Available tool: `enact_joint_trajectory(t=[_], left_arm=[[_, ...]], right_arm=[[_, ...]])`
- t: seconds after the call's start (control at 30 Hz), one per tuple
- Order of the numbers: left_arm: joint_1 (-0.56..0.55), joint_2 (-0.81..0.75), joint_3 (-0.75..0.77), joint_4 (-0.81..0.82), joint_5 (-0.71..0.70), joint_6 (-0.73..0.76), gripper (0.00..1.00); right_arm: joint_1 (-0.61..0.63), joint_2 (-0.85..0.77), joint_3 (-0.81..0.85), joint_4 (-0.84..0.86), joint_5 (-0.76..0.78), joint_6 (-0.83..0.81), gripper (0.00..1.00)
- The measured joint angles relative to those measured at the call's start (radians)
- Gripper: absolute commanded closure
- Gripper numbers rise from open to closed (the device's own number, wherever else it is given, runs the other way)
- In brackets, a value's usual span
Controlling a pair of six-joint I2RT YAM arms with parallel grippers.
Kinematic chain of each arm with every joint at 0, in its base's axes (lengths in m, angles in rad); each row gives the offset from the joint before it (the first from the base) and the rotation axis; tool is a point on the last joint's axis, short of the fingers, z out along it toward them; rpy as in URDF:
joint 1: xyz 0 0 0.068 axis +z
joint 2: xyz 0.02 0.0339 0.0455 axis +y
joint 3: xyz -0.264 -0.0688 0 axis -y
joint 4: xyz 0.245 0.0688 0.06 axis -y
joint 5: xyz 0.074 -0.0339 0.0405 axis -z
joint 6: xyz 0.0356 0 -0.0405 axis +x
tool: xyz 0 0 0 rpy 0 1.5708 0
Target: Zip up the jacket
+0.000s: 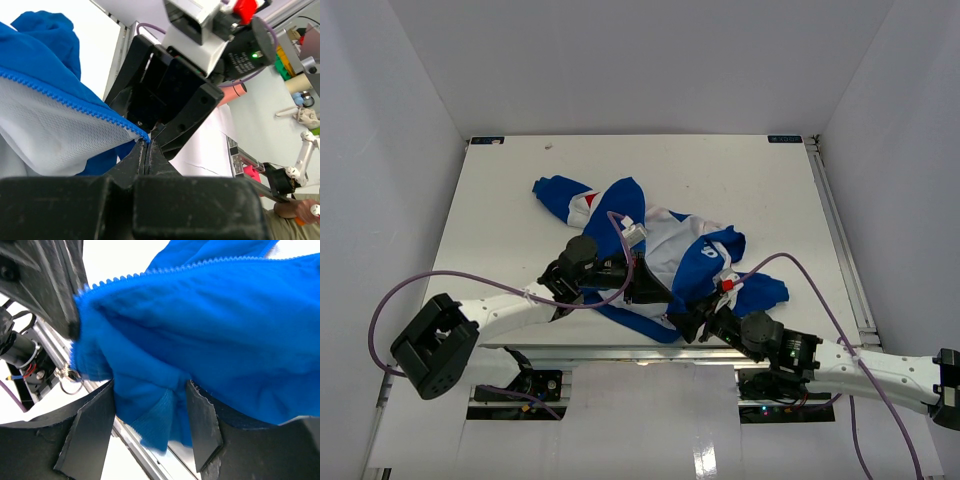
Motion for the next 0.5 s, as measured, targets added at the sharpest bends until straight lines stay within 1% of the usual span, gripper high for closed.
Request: enact_joint_trajectory(t=[0.4, 0.5], left_arm=[[0.009, 0.074, -0.031, 0.166, 0.053, -0.053, 1.00], [0.011, 0.086, -0.035, 0.205, 0.069, -0.071, 1.00]], right_arm=[[0.000, -0.135, -0.078, 0.071, -0.065, -0.033, 0.39], [0.000, -0.151, -0.084, 0.076, -0.071, -0.035, 0.41]])
